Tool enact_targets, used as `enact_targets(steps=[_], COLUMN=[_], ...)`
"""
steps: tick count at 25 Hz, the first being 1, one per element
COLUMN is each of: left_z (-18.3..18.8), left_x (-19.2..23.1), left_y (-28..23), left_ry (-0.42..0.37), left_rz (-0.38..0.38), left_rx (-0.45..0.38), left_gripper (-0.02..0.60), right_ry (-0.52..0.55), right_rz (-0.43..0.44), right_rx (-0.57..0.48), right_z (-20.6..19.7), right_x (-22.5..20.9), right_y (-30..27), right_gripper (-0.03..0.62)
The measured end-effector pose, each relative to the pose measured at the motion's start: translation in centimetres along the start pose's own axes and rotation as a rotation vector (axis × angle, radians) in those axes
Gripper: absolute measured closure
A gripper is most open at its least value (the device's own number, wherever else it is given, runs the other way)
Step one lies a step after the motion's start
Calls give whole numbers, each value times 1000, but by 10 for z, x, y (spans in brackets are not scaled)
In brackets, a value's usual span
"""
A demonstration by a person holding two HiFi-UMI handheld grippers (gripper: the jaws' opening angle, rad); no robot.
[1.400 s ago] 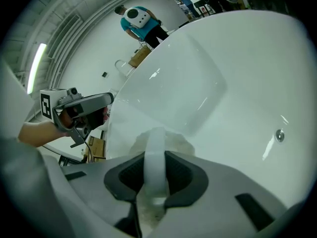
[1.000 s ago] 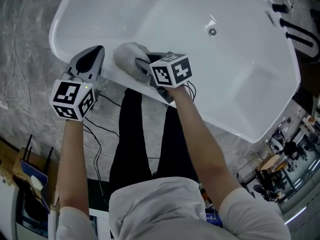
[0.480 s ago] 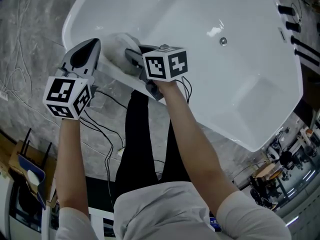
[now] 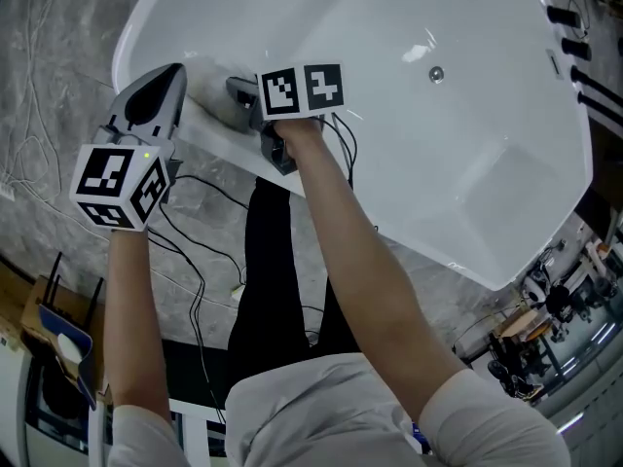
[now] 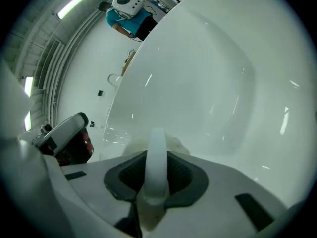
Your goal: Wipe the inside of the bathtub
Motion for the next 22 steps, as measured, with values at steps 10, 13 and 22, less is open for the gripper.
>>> enact_targets(steps=[10, 13, 22], left_z=[-2, 3, 9], left_x=[-1, -4, -17], left_y=[-31, -39, -80], left_ry=[-5, -35, -123], left_rz=[-46, -60, -139], left_rx=[59, 85, 156], left_gripper=[571, 571, 571], right_ry=[-74, -83, -112], right_rz=[-64, -97, -149], right_rx=[43, 65, 68], right_z=[3, 1, -18], right_x=[-30, -45, -86], right_y=[-34, -42, -37], right_gripper=[496, 496, 496])
Point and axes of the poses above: the fingertips, and each gripper's own axes: y backward along the fingers, x to its left, z out of its top, the point moved 6 cm from there along y, backward along the fingers, and after that the axes turned 15 degrees about -z, right-handed, at the moved point
